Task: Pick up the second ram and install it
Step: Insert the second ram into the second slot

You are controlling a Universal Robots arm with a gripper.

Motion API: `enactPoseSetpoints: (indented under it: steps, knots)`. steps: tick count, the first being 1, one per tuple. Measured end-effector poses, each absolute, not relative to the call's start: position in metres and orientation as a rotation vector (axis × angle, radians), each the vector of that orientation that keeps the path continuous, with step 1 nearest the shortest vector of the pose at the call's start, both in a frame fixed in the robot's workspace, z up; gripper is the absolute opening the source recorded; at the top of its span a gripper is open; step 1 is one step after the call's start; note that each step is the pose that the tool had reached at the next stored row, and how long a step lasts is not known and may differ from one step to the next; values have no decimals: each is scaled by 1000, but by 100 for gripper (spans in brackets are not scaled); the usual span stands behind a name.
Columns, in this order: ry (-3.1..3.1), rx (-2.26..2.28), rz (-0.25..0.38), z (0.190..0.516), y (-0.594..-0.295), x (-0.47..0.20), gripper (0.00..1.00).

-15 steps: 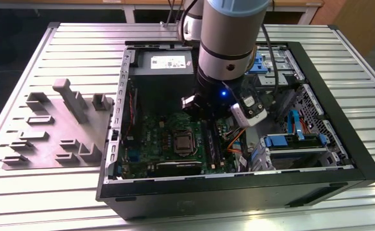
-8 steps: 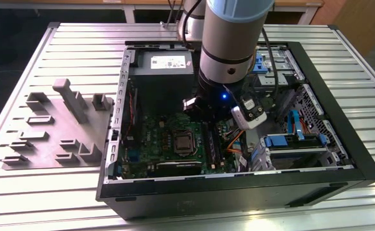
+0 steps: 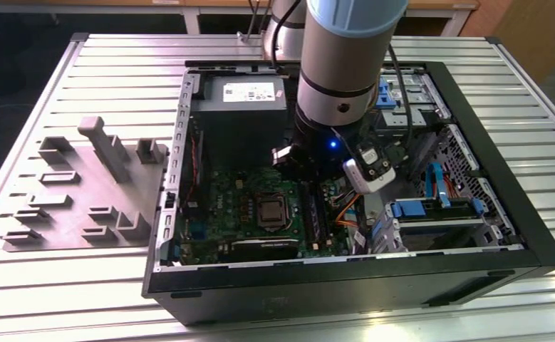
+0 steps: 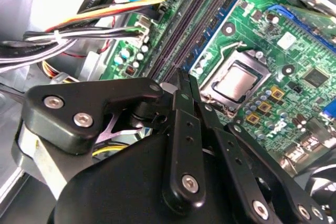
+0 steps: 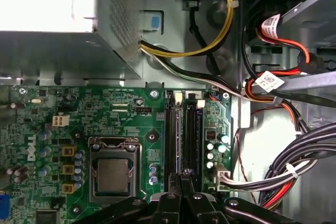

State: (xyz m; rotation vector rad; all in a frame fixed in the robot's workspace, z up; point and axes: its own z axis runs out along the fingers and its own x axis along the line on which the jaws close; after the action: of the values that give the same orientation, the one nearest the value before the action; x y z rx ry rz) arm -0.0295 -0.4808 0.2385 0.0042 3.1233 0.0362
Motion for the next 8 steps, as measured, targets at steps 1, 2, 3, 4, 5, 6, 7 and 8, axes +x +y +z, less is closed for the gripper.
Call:
enactPoseSetpoints:
  steps: [1, 2, 3, 4, 5, 6, 7, 8]
  knots:
    - [3123, 4, 36, 238, -481, -29, 11]
    - [3123, 4, 37, 237, -481, -29, 11]
    - [3123, 4, 40, 236, -480, -29, 11]
    - [3123, 4, 43, 235, -480, -29, 11]
    - [3123, 5, 44, 235, -480, -29, 11]
    - [3123, 4, 44, 235, -480, -29, 11]
    - [3124, 4, 44, 235, -480, -29, 11]
    - [3123, 5, 44, 234, -480, -30, 11]
